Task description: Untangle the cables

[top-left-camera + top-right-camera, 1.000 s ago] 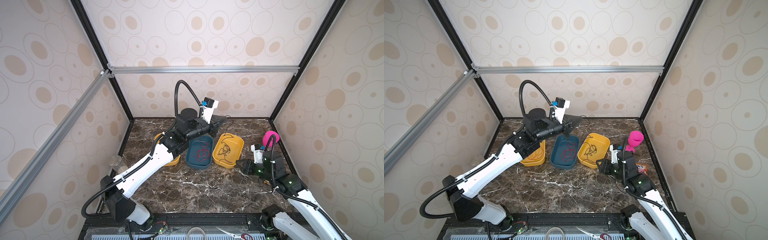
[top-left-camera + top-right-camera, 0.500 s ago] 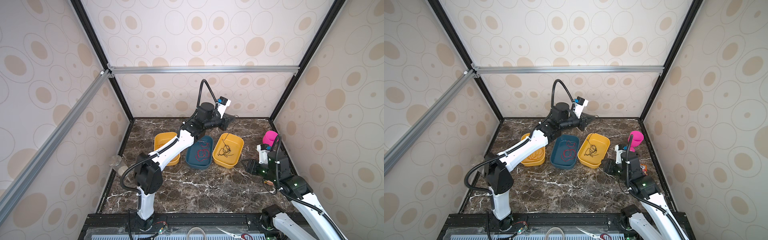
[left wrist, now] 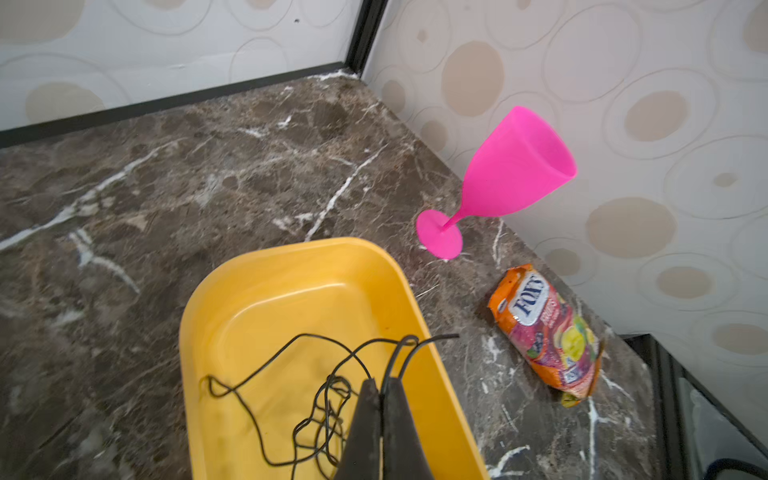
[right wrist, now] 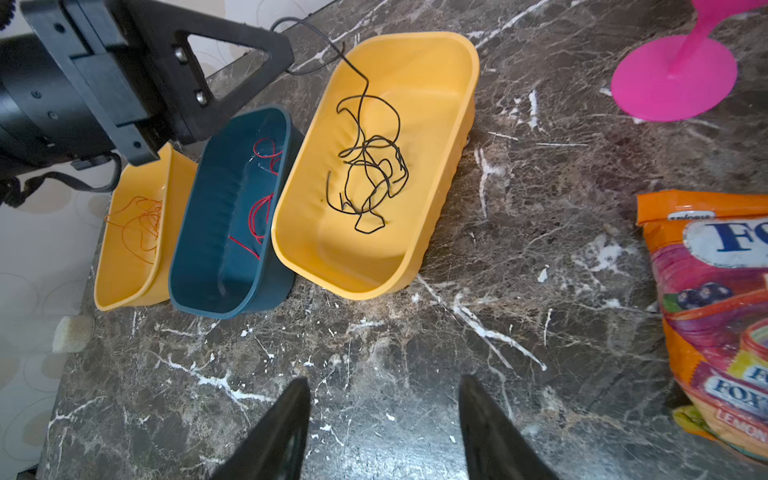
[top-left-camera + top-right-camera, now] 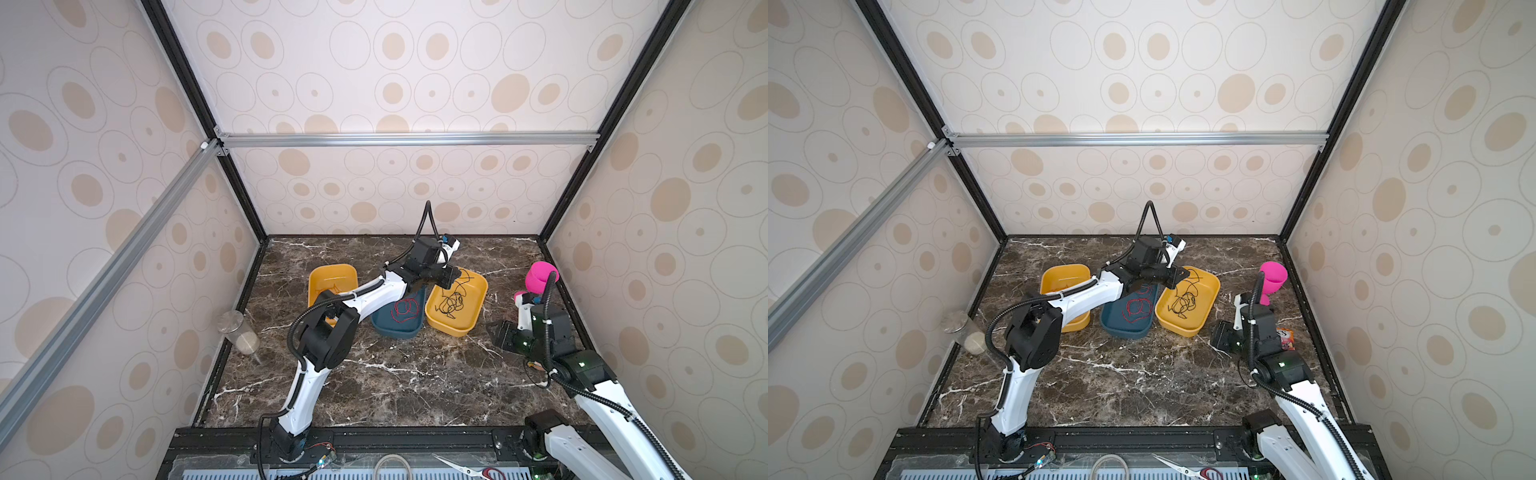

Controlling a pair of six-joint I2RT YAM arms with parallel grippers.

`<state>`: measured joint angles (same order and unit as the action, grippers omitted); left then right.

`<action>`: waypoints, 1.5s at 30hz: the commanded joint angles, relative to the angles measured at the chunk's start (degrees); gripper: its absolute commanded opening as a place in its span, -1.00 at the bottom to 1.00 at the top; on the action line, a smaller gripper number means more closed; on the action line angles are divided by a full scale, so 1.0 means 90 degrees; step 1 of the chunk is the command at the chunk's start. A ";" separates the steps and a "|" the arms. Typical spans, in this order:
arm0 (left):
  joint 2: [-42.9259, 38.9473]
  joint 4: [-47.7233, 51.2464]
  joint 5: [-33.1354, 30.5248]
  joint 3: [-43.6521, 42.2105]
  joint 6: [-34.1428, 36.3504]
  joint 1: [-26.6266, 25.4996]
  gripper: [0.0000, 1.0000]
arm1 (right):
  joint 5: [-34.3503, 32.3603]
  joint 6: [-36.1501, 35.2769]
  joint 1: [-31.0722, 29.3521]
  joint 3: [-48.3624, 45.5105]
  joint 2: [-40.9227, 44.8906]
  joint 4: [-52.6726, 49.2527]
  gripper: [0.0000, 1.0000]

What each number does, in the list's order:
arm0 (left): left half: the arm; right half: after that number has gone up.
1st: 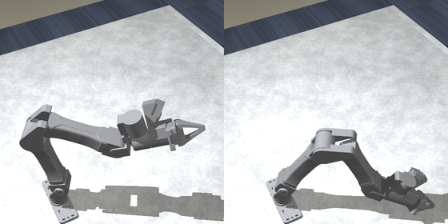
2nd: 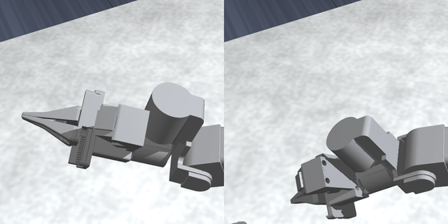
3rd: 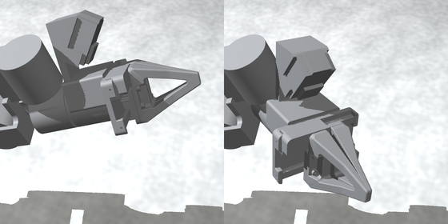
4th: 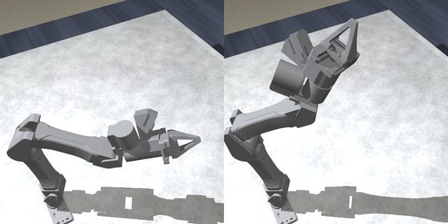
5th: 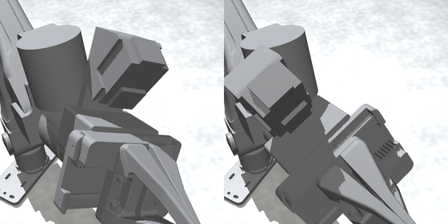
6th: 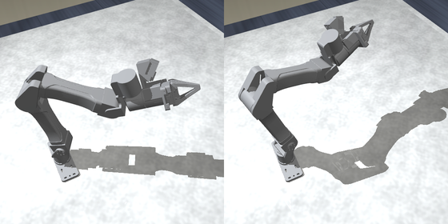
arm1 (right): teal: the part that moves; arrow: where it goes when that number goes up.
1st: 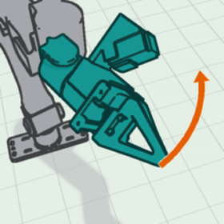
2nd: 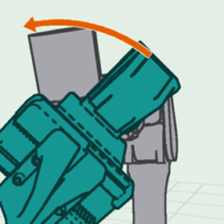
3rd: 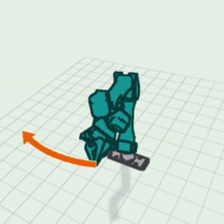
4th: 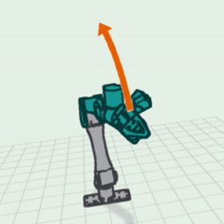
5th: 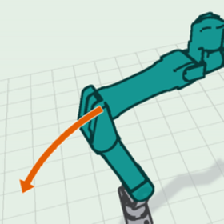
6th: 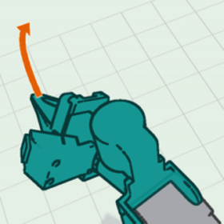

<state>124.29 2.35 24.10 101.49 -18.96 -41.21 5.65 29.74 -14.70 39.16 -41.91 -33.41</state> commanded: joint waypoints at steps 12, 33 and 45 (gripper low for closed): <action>0.0077 0.1096 -0.0683 0.0359 0.0535 -0.0101 0.07 | 0.0107 0.0154 0.0041 -0.0190 -0.0130 0.0283 0.18; -0.5391 -0.1818 -0.3786 -0.6083 0.0719 0.1093 0.84 | -0.2080 -0.1574 0.0037 -0.0406 -0.1603 0.2789 0.44; -0.5769 -0.4805 -0.4913 -0.8415 0.2184 0.3222 0.90 | -0.3552 -0.2802 0.0033 -0.0856 -0.2793 0.5152 0.87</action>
<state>70.91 -28.25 -17.61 28.42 -6.94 -12.69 -20.80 8.16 -14.66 32.75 -65.58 6.50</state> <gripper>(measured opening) 0.950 0.929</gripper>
